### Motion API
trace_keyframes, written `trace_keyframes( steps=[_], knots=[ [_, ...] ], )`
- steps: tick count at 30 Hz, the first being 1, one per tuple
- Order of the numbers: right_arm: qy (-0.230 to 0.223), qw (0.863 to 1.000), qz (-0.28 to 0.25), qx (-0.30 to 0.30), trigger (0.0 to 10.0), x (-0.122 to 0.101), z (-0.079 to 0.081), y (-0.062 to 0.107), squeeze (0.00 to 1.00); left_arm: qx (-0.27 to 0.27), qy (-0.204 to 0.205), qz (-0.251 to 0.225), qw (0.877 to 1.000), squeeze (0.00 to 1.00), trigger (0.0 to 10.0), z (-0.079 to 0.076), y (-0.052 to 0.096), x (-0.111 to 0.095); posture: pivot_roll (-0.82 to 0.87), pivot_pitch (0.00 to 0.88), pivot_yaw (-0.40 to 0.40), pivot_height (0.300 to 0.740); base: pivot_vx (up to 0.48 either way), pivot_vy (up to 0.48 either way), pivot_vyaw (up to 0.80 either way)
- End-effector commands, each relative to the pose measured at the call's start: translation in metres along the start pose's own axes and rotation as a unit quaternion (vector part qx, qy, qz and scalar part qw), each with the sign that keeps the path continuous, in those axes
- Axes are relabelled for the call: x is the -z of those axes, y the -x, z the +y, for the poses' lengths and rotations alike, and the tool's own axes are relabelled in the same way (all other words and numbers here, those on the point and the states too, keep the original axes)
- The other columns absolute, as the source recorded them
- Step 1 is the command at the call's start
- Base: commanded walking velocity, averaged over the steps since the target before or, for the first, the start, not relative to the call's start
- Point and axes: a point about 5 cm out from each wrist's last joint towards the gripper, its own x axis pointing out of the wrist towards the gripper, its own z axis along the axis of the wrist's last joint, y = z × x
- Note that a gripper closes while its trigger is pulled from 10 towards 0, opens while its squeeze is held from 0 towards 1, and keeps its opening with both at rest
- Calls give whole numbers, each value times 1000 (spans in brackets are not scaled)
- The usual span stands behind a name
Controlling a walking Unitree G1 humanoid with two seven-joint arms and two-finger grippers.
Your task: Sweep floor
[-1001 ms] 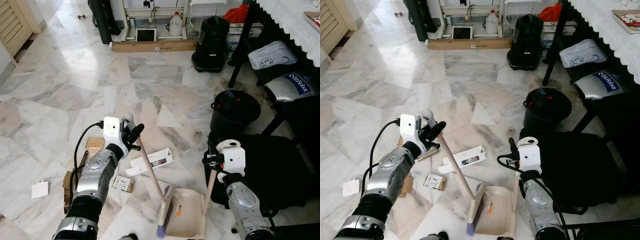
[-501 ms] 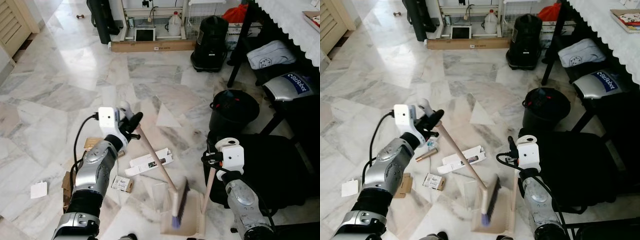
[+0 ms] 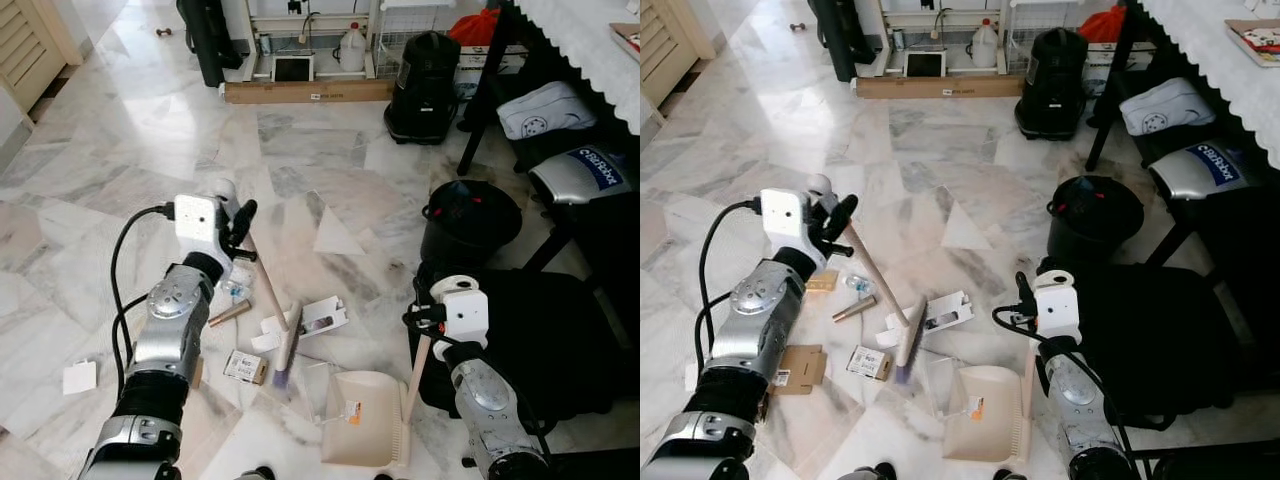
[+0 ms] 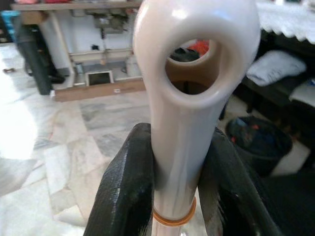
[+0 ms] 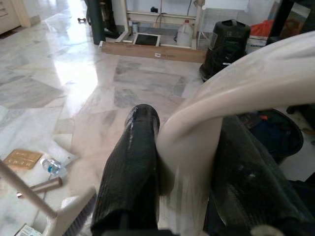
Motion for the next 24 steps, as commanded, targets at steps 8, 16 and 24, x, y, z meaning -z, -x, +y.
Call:
trace_keyframes(
  steps=[8,16,24],
  knots=[
    [8,1000,-5,-1,10000,0,-4,4,0,28,-27,25,999,0,10000,-11,7,23,82,166,29,740,0,0,0],
    [9,1000,-4,1,10000,2,-4,8,0,37,-38,32,998,0,10000,-13,10,31,79,175,31,740,0,0,0],
    [8,1000,-4,1,10000,1,-4,7,0,53,-31,48,997,0,10000,-17,15,40,75,176,32,740,0,0,0]
  ],
)
